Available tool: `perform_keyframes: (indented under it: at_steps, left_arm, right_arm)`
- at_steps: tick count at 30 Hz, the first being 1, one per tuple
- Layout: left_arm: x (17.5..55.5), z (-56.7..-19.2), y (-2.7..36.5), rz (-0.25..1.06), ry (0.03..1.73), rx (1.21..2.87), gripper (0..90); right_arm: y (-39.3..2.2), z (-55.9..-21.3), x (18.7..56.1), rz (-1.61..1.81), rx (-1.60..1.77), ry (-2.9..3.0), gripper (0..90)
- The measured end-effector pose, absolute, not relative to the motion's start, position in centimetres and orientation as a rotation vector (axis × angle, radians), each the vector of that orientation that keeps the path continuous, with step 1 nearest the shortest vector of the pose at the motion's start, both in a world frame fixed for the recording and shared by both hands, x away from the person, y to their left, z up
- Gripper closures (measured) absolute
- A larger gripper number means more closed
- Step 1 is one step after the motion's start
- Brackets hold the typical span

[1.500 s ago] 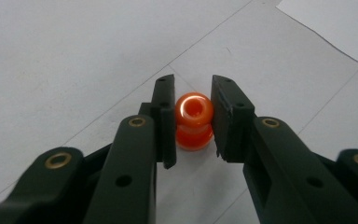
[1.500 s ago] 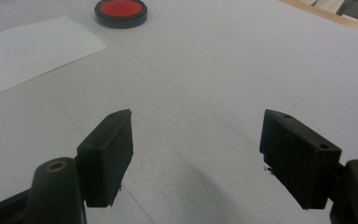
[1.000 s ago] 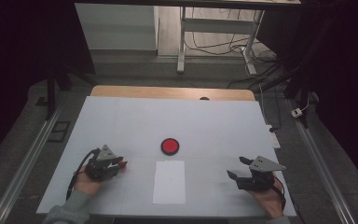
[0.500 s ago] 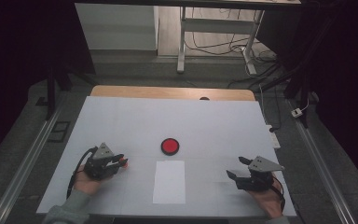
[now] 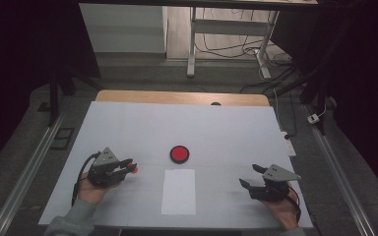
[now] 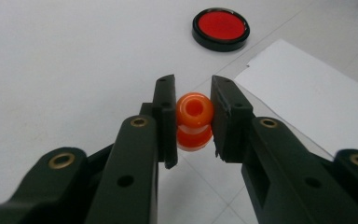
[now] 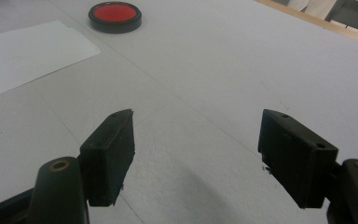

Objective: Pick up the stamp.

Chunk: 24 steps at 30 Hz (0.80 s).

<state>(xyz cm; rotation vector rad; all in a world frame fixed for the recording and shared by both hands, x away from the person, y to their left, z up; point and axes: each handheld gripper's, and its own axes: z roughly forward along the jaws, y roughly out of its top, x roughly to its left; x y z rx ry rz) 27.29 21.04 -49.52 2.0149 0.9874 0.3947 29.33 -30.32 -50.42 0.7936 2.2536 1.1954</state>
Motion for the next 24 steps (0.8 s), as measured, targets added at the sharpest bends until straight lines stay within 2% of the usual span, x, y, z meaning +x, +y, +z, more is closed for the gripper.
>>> perform_keyframes:
  at_steps: [24]
  left_arm:
    - [27.8, -47.3, 19.5, 0.366, 0.888, 1.945, 72.4]
  right_arm:
    - [-29.9, -50.3, 29.3, 1.196, 0.792, 2.238, 26.8]
